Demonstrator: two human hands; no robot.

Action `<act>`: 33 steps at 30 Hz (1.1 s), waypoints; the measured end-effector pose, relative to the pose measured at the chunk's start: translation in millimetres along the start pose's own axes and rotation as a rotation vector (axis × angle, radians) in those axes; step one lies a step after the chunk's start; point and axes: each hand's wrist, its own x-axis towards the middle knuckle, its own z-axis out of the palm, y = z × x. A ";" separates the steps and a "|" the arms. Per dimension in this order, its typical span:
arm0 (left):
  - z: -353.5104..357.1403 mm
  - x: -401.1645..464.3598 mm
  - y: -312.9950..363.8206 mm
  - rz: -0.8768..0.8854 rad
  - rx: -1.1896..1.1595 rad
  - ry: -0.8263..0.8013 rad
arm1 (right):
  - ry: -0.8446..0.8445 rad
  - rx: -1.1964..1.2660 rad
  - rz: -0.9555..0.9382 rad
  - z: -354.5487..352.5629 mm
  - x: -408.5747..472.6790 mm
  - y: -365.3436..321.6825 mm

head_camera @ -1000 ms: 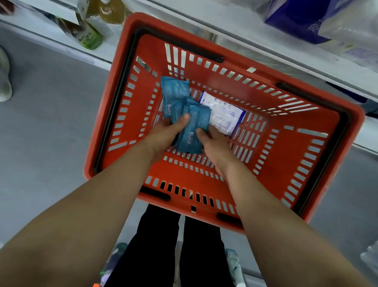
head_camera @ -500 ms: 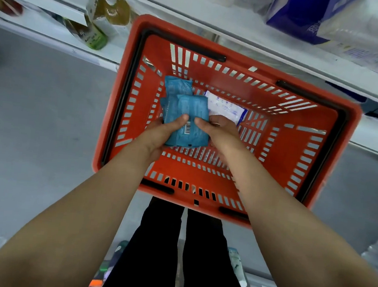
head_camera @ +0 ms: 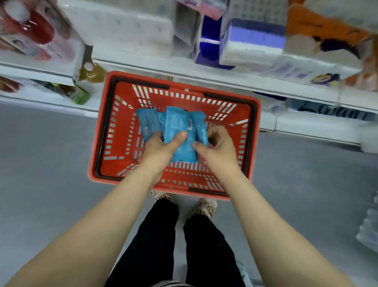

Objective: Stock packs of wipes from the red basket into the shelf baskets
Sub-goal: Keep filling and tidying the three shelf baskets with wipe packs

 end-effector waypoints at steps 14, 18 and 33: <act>210.8 -187.5 62.7 0.341 0.022 -0.240 | -0.023 0.215 -0.159 -291.4 -139.4 -60.3; 321.7 -245.4 48.3 0.337 -0.023 -0.356 | 0.099 0.377 -0.241 -399.6 -189.5 -36.3; 621.2 -315.8 52.4 0.465 0.080 -0.630 | 0.579 0.645 -0.383 -670.1 -214.9 32.7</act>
